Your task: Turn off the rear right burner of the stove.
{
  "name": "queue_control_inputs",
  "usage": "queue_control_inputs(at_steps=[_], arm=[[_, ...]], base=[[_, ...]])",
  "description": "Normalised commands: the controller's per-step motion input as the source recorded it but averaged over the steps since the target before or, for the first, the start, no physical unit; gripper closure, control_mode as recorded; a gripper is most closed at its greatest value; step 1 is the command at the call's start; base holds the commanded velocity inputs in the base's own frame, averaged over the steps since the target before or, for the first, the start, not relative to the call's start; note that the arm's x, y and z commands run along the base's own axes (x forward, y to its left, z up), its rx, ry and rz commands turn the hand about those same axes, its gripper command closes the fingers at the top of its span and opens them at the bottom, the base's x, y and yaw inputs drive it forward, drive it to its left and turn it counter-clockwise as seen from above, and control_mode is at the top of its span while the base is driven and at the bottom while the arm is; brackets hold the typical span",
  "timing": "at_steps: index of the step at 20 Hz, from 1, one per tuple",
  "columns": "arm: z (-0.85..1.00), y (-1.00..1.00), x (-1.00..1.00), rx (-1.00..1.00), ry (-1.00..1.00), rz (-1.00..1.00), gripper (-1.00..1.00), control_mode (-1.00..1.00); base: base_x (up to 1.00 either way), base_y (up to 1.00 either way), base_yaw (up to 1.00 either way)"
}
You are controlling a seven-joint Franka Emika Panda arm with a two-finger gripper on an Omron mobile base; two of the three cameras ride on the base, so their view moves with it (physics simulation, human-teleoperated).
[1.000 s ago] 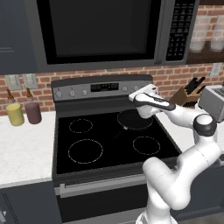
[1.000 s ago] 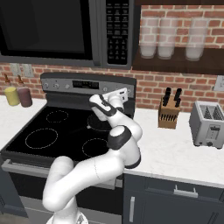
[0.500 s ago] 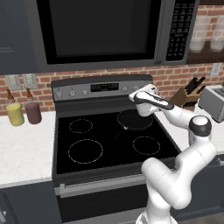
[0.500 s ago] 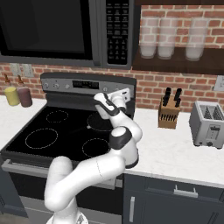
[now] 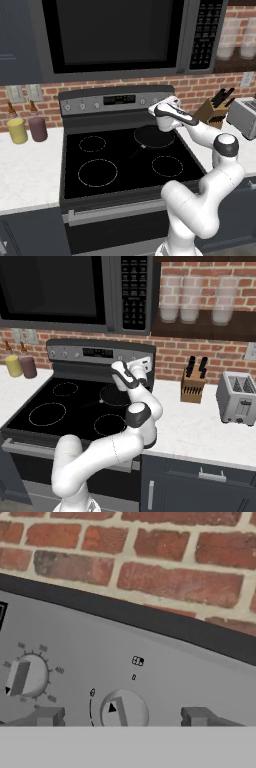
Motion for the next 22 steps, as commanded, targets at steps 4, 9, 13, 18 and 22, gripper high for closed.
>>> queue_control_inputs(at_steps=[4,9,13,18,22], arm=[[0.00,0.00,0.20,0.00,0.00,0.00,-1.00,-1.00],[0.00,0.00,0.17,0.00,0.00,0.00,-1.00,-1.00],[-0.04,0.10,0.00,-0.06,0.00,0.00,-1.00,-1.00],[0.00,0.02,0.01,-0.01,0.00,0.00,-1.00,-1.00],[0.00,0.00,0.08,0.00,0.00,0.00,-1.00,-1.00]], base=[[0.00,0.00,0.00],[0.00,0.00,0.00],[0.00,0.00,0.00],[0.00,0.00,0.00],[0.00,0.00,0.00]])
